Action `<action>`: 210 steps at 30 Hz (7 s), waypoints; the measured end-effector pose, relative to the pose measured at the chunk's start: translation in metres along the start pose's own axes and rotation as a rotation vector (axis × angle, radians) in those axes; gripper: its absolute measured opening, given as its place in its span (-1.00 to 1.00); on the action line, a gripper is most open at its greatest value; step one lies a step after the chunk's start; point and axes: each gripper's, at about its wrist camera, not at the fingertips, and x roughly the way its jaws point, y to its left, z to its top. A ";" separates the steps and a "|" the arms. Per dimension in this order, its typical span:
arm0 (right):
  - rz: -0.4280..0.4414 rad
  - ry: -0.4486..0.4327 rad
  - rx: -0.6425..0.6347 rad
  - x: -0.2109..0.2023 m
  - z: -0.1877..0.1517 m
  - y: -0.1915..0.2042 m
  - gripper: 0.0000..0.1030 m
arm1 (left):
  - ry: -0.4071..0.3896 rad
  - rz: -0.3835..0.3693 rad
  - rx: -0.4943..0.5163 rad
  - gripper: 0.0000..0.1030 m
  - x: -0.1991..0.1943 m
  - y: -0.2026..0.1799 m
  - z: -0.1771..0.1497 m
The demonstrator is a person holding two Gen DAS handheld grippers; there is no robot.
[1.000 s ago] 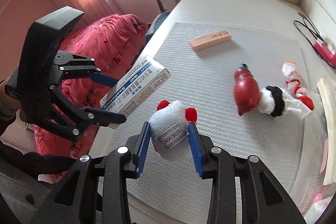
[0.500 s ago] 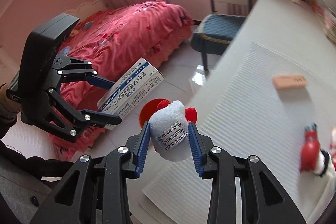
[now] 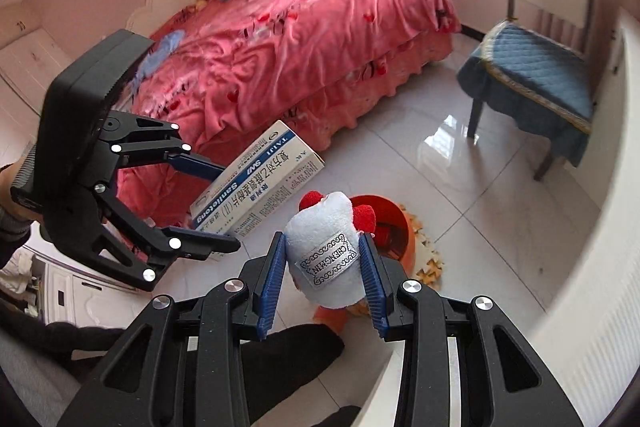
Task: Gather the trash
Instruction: 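Carry box and white toy over the orange bin and open both tools to drop them, then move both open tools back toward the desk mat, then grasp the red toy with the left tool while the right tool grasps the white cloth, then carry red toy and white cloth over the orange bin and release both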
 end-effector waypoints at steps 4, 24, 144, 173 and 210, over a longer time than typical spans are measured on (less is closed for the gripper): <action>-0.009 0.060 0.002 0.055 0.021 0.007 -0.28 | 0.034 -0.024 -0.029 0.27 0.033 0.038 0.000; -0.080 0.318 0.191 0.288 0.013 -0.053 0.01 | 0.193 -0.167 -0.117 0.27 0.170 0.118 -0.011; -0.353 -0.351 0.990 -0.251 -0.310 -0.283 0.09 | 0.094 -0.252 0.772 0.67 0.080 -0.408 0.198; -0.323 -0.365 0.802 -0.268 -0.291 -0.213 -0.21 | 0.026 -0.233 0.677 -0.12 0.027 -0.381 0.155; -0.017 -0.040 0.056 -0.068 -0.019 -0.010 -0.21 | -0.008 -0.023 0.018 -0.12 -0.026 -0.043 0.001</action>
